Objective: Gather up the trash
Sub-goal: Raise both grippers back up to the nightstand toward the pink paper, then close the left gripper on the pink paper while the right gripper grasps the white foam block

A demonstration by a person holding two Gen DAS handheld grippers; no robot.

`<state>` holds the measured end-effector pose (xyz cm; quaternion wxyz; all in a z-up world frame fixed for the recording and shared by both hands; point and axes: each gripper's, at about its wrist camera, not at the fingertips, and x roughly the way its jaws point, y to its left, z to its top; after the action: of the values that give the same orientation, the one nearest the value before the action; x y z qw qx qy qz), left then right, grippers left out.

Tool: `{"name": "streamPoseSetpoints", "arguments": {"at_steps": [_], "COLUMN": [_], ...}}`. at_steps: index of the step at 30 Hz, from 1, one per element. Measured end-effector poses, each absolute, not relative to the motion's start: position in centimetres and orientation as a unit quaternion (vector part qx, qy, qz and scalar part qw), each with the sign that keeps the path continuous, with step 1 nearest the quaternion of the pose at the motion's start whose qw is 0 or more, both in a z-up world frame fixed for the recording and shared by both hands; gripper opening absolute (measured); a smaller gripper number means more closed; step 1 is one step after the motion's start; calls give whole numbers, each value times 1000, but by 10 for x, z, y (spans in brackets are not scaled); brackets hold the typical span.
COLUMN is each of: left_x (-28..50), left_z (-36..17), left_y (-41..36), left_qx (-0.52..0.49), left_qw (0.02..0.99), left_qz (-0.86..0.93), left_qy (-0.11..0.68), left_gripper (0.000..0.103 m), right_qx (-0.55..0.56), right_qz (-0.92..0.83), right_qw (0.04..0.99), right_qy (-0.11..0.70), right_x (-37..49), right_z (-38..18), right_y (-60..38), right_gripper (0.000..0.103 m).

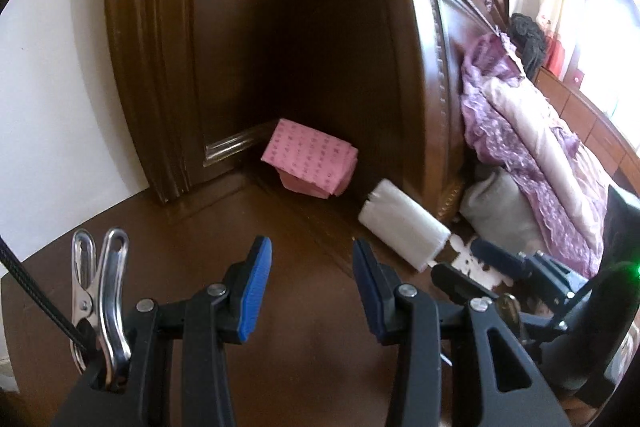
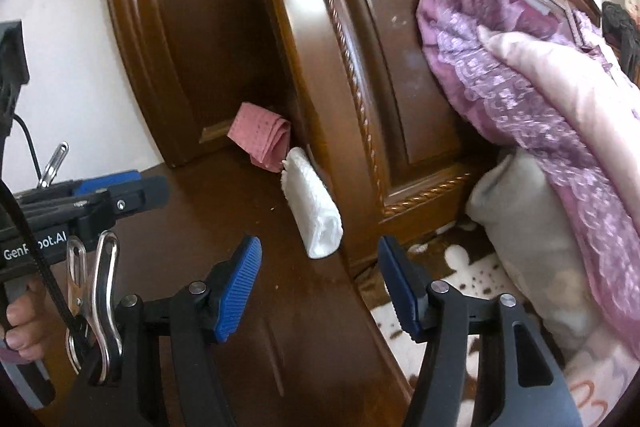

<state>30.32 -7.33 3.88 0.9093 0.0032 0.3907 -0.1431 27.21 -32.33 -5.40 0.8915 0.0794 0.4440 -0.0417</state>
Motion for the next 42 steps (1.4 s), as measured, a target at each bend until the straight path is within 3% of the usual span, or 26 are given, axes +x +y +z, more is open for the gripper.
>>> {"name": "streamPoseSetpoints", "arguments": {"at_steps": [4,8,10,12,20,25,37,40,42], "left_x": [319,330,336,342,362,377,413,419,421], "left_z": [34,29,26,24,9,5,-11,-10,-10], "left_y": [-73,-72,-73,-75,-97,-111,-123,-116,-114], "left_qx": [-5,-12,-18,-14,36,43,80,47,32], "left_qw": [906,906,905,905,910,911,910,914,911], "left_qz": [-141,-133,-130,-127,-122,-128,-87,-81,-88], "left_qy": [398,401,404,405,395,390,397,396,401], "left_gripper": [45,53,55,56,57,62,62,50,31], "right_qx": [80,84,88,88,133,155,159,161,167], "right_qz": [-46,-44,-44,-38,-42,-41,-35,-39,-41], "right_qw": [885,879,878,882,912,912,925,926,925], "right_qy": [457,468,469,461,386,378,344,340,338], "right_x": [291,301,303,300,229,194,168,164,163], "right_z": [-65,-75,-79,-77,-32,-30,-14,-11,-10], "right_y": [-326,-327,-328,-328,-335,-339,-356,-361,-363], "right_gripper": [47,33,12,10,10,10,10,10,10]}}
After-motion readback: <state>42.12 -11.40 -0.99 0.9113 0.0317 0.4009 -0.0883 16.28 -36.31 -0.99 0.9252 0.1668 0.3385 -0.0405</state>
